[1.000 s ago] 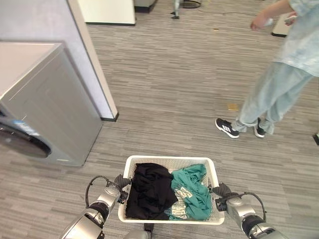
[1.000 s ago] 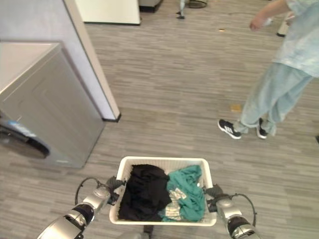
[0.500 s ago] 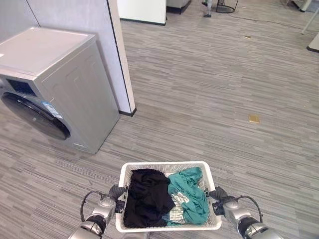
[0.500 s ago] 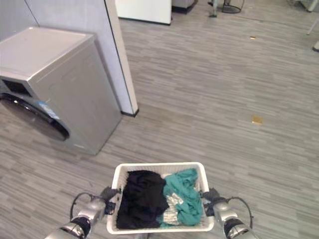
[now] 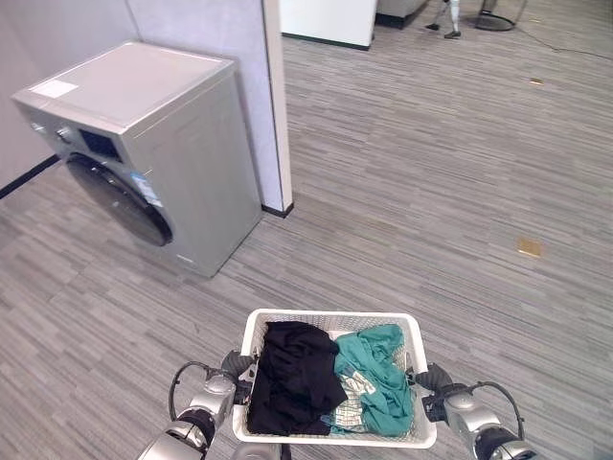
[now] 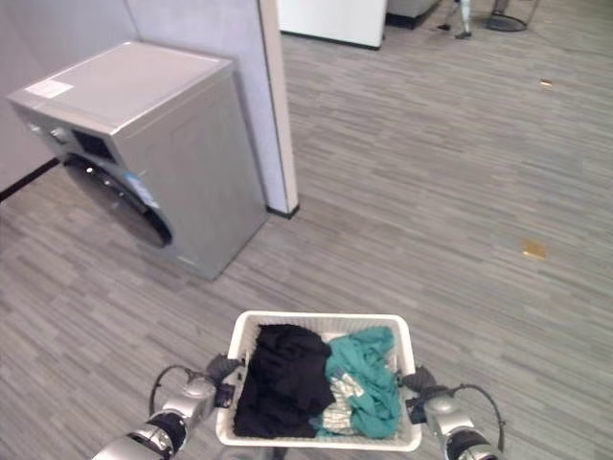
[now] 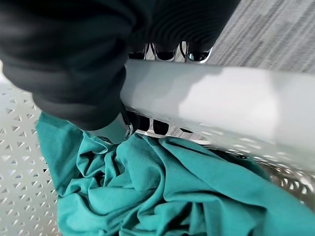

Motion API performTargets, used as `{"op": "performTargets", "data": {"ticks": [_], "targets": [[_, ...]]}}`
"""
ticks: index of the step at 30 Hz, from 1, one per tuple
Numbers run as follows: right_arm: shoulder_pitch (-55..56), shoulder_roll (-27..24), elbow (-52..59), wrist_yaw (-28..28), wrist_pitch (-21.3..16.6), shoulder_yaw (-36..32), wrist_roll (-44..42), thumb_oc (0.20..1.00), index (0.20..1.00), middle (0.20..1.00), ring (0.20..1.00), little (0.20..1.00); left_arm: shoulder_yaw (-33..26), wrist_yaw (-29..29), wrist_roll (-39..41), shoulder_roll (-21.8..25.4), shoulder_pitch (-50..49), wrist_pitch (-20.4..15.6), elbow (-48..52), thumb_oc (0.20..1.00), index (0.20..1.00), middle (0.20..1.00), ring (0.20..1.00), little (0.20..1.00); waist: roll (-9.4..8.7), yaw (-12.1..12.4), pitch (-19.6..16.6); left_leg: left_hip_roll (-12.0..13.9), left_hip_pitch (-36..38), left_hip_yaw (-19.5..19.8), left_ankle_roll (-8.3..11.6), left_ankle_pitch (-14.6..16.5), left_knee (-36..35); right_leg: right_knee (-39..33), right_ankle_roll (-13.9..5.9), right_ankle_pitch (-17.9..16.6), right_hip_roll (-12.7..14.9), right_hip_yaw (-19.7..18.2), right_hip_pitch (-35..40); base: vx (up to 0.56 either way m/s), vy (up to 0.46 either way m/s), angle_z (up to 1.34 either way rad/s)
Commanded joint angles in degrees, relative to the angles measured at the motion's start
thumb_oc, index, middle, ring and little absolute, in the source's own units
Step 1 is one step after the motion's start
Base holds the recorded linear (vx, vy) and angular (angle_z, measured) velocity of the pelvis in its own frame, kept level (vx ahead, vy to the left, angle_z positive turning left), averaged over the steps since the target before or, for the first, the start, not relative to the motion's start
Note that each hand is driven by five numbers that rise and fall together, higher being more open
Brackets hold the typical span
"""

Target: Grab the laundry basket,head to the washer,open it,put in the laundry and shut it.

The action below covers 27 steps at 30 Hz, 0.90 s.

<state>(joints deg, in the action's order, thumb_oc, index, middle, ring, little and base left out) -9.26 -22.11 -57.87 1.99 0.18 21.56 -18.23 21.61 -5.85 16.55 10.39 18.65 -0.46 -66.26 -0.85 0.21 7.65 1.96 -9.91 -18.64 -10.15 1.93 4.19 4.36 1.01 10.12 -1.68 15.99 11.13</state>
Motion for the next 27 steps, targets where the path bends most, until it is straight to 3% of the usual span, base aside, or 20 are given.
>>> {"op": "performTargets", "data": {"ticks": [1, 3, 9, 12, 13, 16, 17, 18, 19, 22, 24, 25, 27], "targets": [[-0.42, 1.43, 2.22, -4.10, -1.20, -2.47, -4.78, 0.200, 0.200, 0.200, 0.200, 0.200, -2.40, 4.36, 2.60, 1.06, -2.21, -1.70, 0.82, 0.200, 0.200, 0.200, 0.200, 0.200, -0.59, 0.97, -0.58, -0.68, 1.36, 1.97, 10.69, -4.18, 1.47, -4.27, -5.12, -5.94, 4.72, -5.42, -5.62, 0.17, 0.217, 0.97], [-1.50, 3.14, 4.02, -4.76, -1.16, -1.40, -4.07, 0.200, 0.200, 0.200, 0.200, 0.200, -3.35, 4.41, 2.25, 2.78, -3.51, -1.81, 1.71, 0.200, 0.200, 0.200, 0.200, 0.200, -0.73, 2.76, -2.18, -2.58, 2.97, 4.42, 9.25, -2.27, 0.94, -2.88, -6.06, -5.04, 6.54, -5.47, -4.47, 0.27, 0.273, 0.49], [-3.23, 4.78, 5.78, -5.23, -1.47, -0.09, -2.71, 0.200, 0.200, 0.200, 0.200, 0.200, -4.20, 3.53, 0.88, 5.06, -4.20, -1.89, 2.64, 0.200, 0.200, 0.200, 0.200, 0.200, -0.79, 5.10, -4.03, -4.77, 3.93, 7.23, 7.61, -0.59, 0.56, 0.54, -7.63, -4.72, 8.92, -4.76, -4.80, 0.16, 0.196, 0.33], [-5.51, 5.58, 7.62, -5.19, -1.46, 0.59, -3.24, 0.200, 0.200, 0.200, 0.200, 0.200, -4.85, 2.83, 1.30, 6.76, -3.79, -1.62, 3.97, 0.200, 0.200, 0.200, 0.200, 0.200, 0.05, 5.89, -3.96, -5.83, 5.81, 10.05, 6.56, -0.29, -0.57, 8.80, -8.68, -6.47, 10.49, -5.01, -7.76, 0.11, 0.239, 0.41], [-6.65, 5.63, 8.08, -5.46, -1.37, 1.04, -3.20, 0.200, 0.200, 0.200, 0.200, 0.200, -4.88, 2.76, 1.46, 7.49, -3.39, -1.58, 4.66, 0.200, 0.200, 0.200, 0.200, 0.200, 0.55, 5.90, -3.85, -6.38, 7.32, 11.52, 6.06, -0.42, -1.82, 13.08, -8.96, -8.81, 11.00, -5.67, -9.42, 0.10, 0.198, 0.62], [-8.57, 5.71, 8.30, -5.25, -1.23, 1.99, -3.41, 0.200, 0.200, 0.200, 0.200, 0.200, -4.40, 2.56, 1.36, 8.40, -2.30, -1.38, 4.89, 0.200, 0.200, 0.200, 0.200, 0.200, 1.28, 5.40, -3.21, -7.01, 8.83, 14.42, 5.61, -0.98, -2.90, 18.87, -9.00, -10.07, 9.29, -9.24, -11.66, 0.09, 0.136, 0.46], [-8.30, 5.14, 9.39, -5.65, -1.00, 1.75, -4.12, 0.200, 0.200, 0.200, 0.200, 0.200, -4.03, 2.86, 0.88, 8.63, -1.60, -1.08, 4.65, 0.200, 0.200, 0.200, 0.200, 0.200, 1.16, 4.48, -3.50, -7.46, 9.25, 16.27, 5.63, -1.47, -3.49, 19.30, -8.23, -8.79, 6.76, -11.94, -12.29, 0.08, 0.067, 0.38], [-8.30, 5.13, 9.39, -5.65, -1.00, 1.75, -4.12, 0.200, 0.200, 0.200, 0.200, 0.200, -4.04, 2.86, 0.88, 8.62, -1.60, -1.08, 4.65, 0.200, 0.200, 0.200, 0.200, 0.200, 1.24, 4.51, -3.65, -7.36, 9.06, 16.26, 5.65, -1.51, -3.47, 19.15, -8.20, -8.96, 6.65, -11.94, -12.42, 0.18, 0.083, 1.00], [-8.21, 4.50, 10.14, -5.60, -1.13, 1.34, -5.10, 0.200, 0.200, 0.200, 0.200, 0.200, -3.20, 3.20, 0.24, 8.74, -0.03, -0.93, 4.17, 0.200, 0.200, 0.200, 0.200, 0.200, 1.51, 3.34, -4.35, -7.76, 10.51, 19.11, 5.82, -1.93, -4.89, 18.32, -7.80, -7.80, 3.72, -14.56, -13.81, 0.13, 0.047, 1.10], [-8.11, 3.71, 11.23, -5.66, -1.34, 1.19, -5.99, 0.200, 0.200, 0.200, 0.200, 0.200, -2.63, 3.49, 0.04, 9.24, 1.19, -0.94, 4.71, 0.200, 0.200, 0.200, 0.200, 0.200, 1.78, 2.07, -3.97, -7.79, 11.85, 21.07, 6.34, -1.73, -5.02, 16.71, -6.60, -5.43, 2.09, -13.89, -16.58, 0.16, 0.043, 0.67], [-8.07, 2.30, 12.25, -5.56, -1.32, 0.89, -6.73, 0.200, 0.200, 0.200, 0.200, 0.200, -1.53, 3.65, -0.40, 9.64, 3.19, -0.72, 5.31, 0.200, 0.200, 0.200, 0.200, 0.200, 1.54, -0.08, -2.65, -9.10, 13.53, 24.43, 7.15, -0.89, -4.39, 13.72, -6.81, -8.54, -0.65, -14.95, -22.71, 0.18, 0.028, 0.82], [-8.07, 2.28, 12.27, -5.56, -1.31, 0.90, -6.73, 0.200, 0.200, 0.200, 0.200, 0.200, -1.55, 3.65, -0.40, 9.62, 3.20, -0.72, 5.30, 0.200, 0.200, 0.200, 0.200, 0.200, 1.58, -0.22, -2.47, -9.09, 13.77, 24.58, 7.16, -0.77, -4.39, 13.87, -6.80, -8.33, -0.63, -14.80, -22.51, 0.18, 0.012, 0.66], [-7.24, 1.44, 13.07, -5.52, -1.21, 0.33, -7.11, 0.200, 0.200, 0.200, 0.200, 0.200, -1.28, 3.90, -1.02, 9.58, 4.05, -0.66, 5.80, 0.200, 0.200, 0.200, 0.200, 0.200, 0.63, -2.27, -1.24, -10.33, 15.97, 27.49, 7.90, 0.35, -3.89, 9.82, -8.13, -12.43, -1.73, -15.50, -26.08, 0.18, -0.024, 0.60]]}}
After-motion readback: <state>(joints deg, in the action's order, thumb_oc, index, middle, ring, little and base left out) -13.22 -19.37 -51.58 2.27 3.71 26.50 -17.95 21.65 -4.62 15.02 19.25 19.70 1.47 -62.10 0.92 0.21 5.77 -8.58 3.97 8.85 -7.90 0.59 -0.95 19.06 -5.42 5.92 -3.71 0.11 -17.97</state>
